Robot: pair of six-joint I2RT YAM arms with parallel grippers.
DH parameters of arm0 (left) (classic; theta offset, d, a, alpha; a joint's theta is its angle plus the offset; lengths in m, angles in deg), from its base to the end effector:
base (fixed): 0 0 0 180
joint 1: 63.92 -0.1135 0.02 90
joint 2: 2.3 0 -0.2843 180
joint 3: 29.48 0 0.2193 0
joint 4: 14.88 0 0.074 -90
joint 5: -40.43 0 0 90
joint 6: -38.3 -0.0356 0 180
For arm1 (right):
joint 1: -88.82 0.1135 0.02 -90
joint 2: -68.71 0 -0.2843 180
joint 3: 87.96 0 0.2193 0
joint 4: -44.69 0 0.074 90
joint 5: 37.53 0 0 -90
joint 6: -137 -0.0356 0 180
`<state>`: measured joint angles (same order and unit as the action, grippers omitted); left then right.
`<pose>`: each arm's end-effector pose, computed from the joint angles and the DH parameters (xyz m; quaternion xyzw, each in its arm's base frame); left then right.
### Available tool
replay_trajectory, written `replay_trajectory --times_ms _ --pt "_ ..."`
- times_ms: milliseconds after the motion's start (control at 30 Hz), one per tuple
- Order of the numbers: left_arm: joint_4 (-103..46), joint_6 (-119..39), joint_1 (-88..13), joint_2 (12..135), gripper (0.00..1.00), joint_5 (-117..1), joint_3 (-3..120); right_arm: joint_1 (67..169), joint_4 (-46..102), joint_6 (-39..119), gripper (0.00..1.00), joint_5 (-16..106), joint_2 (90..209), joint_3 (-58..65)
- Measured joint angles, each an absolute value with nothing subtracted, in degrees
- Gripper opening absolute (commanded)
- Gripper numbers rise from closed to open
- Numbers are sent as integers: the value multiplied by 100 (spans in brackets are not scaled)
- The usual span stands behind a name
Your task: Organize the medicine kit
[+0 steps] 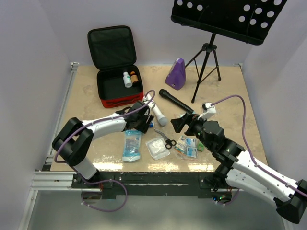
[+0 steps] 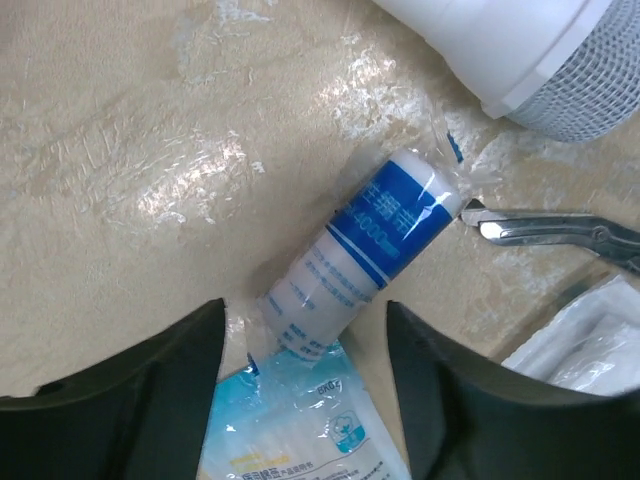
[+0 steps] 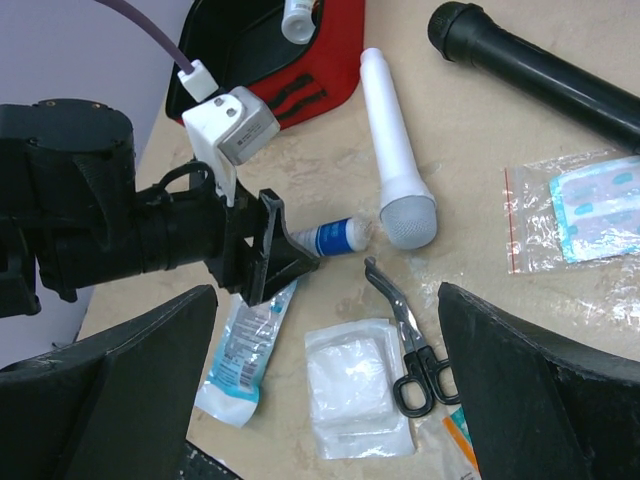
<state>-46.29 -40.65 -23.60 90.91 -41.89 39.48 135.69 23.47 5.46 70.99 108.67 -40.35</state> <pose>0.2299 -0.1889 0.2170 0.2217 0.9274 -0.0700 0.2932 0.0932 0.0829 0.3000 0.0634 0.7792 0.3351 0.5258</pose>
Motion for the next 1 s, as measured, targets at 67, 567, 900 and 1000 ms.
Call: replay_trajectory --times_ms 67,567,900,1000 --pt "-4646 -4085 -2360 9099 80 -4184 4007 13569 2347 541 98 7099 10867 -4035" --pt "-4668 -4531 -2360 9773 59 -4569 4510 13569 2345 539 98 7101 10869 -4035" --pt "-4812 -4419 -2428 9220 22 -4783 4416 13569 2347 541 98 7099 10878 -4035" --pt "-4716 -4264 -2572 8470 23 -4785 4289 13569 2347 537 98 7099 10872 -4035"
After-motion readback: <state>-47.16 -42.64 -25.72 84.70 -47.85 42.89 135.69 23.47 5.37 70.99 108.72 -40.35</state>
